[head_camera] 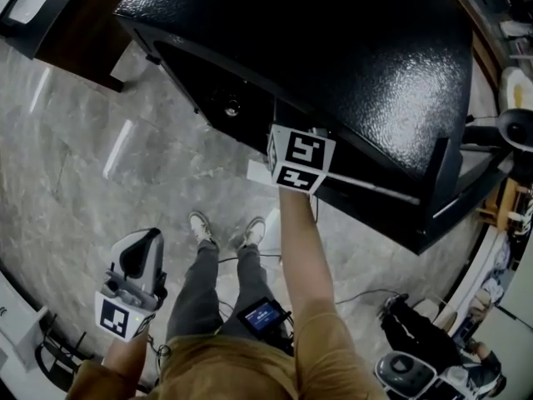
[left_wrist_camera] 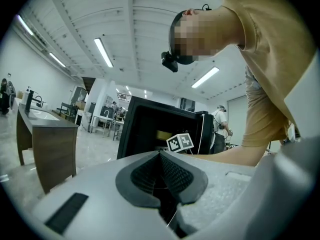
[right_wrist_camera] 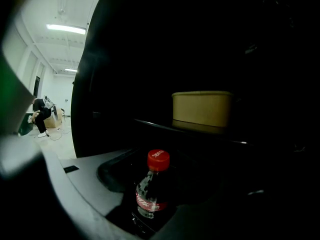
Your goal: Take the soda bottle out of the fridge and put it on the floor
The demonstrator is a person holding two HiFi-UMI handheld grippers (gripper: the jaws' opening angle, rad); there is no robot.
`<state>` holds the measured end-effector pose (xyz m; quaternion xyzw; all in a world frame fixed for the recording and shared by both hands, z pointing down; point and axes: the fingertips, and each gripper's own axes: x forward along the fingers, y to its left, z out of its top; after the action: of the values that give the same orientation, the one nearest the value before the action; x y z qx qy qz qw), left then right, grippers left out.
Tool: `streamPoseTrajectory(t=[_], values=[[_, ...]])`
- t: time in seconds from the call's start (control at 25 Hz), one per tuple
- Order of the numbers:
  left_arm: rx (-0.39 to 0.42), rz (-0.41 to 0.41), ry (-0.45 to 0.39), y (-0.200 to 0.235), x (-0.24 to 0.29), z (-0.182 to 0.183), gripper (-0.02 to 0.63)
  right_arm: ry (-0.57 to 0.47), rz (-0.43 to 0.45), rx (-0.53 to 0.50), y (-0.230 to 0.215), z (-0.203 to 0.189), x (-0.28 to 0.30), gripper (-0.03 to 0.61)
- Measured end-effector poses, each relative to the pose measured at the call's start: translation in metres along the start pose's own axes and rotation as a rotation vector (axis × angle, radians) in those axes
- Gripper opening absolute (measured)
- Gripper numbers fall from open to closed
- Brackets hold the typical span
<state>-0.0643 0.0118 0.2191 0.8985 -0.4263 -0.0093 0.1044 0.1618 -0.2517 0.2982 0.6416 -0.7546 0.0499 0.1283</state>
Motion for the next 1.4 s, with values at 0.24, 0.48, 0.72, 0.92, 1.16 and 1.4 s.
streamPoseTrajectory(t=[0.24, 0.48, 0.72, 0.92, 1.16, 1.4], values=[[0.004, -0.004, 0.007, 0.002, 0.005, -0.004, 0.002, 0.031, 0.024, 0.019, 0.003, -0.015, 0.011, 0.247], [-0.001, 0.006, 0.026, 0.004, 0.004, -0.012, 0.002, 0.035, 0.021, 0.02, 0.006, -0.029, 0.02, 0.264], [-0.01, 0.009, 0.035, 0.009, 0.003, -0.018, 0.002, 0.05, 0.008, 0.008, 0.006, -0.042, 0.029, 0.287], [-0.018, 0.011, 0.043, 0.012, -0.002, -0.022, 0.002, 0.086, 0.007, 0.03, 0.007, -0.061, 0.035, 0.293], [-0.023, 0.019, 0.056, 0.016, -0.005, -0.025, 0.002, 0.073, 0.01, 0.033, 0.006, -0.06, 0.034, 0.296], [-0.02, 0.019, 0.055, 0.02, -0.003, -0.03, 0.002, 0.064, 0.013, 0.018, 0.006, -0.06, 0.028, 0.296]])
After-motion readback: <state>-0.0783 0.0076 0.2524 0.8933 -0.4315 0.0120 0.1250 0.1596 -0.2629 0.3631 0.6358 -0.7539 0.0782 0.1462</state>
